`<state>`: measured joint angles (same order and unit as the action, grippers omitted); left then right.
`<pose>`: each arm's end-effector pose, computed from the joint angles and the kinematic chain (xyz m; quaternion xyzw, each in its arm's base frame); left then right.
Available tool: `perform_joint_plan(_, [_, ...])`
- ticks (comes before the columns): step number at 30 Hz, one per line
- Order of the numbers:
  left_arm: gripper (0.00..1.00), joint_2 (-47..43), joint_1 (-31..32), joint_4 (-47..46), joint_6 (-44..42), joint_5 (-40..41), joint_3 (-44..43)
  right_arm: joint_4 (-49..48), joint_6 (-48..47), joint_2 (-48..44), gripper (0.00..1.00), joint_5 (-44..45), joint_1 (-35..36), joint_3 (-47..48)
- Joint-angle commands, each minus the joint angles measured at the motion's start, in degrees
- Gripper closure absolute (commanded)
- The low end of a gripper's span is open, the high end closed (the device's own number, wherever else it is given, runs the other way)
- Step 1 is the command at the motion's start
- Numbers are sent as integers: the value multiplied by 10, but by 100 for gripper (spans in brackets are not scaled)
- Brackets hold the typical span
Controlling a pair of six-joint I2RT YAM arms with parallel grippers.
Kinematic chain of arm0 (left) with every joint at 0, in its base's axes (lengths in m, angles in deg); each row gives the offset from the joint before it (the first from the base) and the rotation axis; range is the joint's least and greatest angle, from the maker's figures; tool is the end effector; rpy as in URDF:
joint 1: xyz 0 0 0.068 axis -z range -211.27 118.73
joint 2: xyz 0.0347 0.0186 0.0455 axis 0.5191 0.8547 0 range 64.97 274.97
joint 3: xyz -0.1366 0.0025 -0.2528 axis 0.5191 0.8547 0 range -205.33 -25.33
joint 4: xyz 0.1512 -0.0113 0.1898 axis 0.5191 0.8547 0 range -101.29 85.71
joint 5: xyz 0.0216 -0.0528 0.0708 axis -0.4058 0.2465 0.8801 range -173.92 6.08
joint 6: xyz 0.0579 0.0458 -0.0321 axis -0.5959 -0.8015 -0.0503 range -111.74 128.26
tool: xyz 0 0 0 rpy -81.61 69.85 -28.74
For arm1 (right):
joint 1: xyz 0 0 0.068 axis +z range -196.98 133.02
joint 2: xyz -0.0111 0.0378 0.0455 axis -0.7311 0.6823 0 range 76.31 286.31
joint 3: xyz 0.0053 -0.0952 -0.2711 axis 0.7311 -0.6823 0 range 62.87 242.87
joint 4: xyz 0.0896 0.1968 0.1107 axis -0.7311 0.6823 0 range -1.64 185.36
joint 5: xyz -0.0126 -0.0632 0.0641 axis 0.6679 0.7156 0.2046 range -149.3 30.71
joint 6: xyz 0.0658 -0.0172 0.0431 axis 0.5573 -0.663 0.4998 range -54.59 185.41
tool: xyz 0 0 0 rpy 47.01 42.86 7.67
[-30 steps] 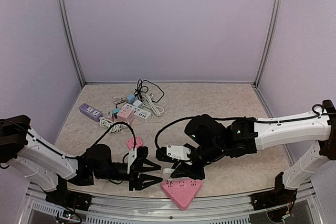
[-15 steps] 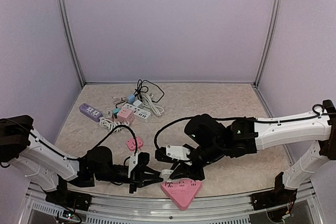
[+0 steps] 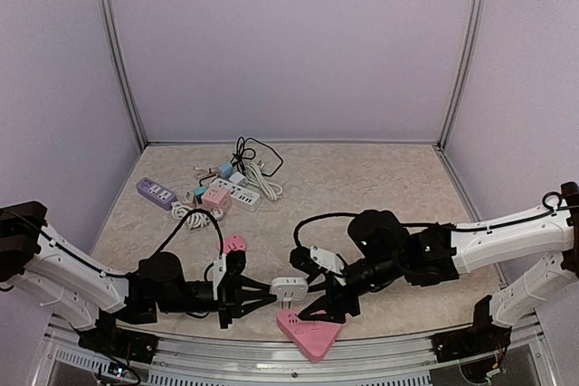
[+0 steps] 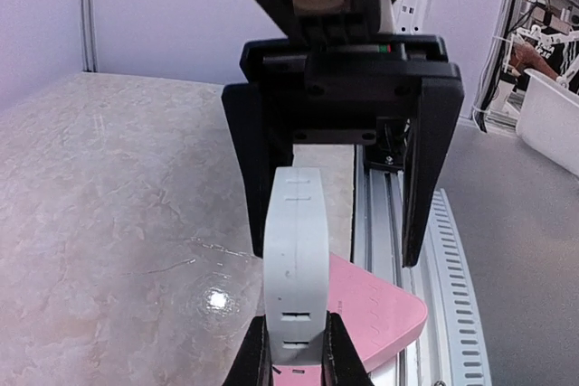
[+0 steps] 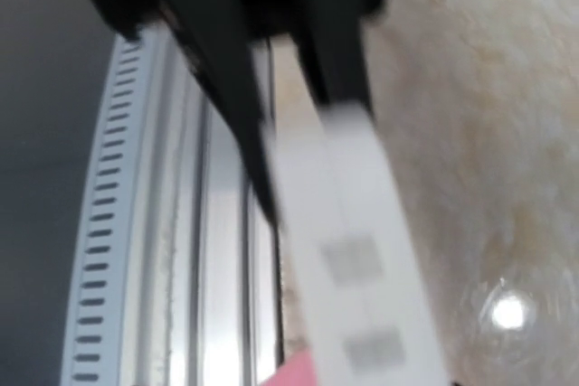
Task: Insert the plug
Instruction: Insert the plug into the socket.
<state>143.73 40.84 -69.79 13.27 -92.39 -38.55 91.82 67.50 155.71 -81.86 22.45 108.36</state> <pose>0.0687 -0.2460 0.1896 0.4537 0.5957 -0.4550 0.4820 0.0801 0.2892 0.2281 -0.5596 0.6835 0.3964 0.2504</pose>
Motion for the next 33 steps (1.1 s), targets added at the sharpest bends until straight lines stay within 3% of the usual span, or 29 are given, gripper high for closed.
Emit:
perform_joint_plan(1, [100,-25,9,-18,30,31,4,-181,77,-28,33,-5,-15,-83])
perform_joint_plan(4, [100,-31,13,-24,28,31,5,-261,97,-23,33,5,-15,-108])
perform_joint_plan(8, [100,-29,15,-30,21,21,3,-281,95,-5,34,5,-14,-103])
perform_joint_plan(15, [100,-19,19,-35,11,17,-6,-258,72,37,38,7,-14,-80])
perform_joint_plan(33, [100,-10,23,-39,6,15,-13,-249,18,44,42,78,-9,-108])
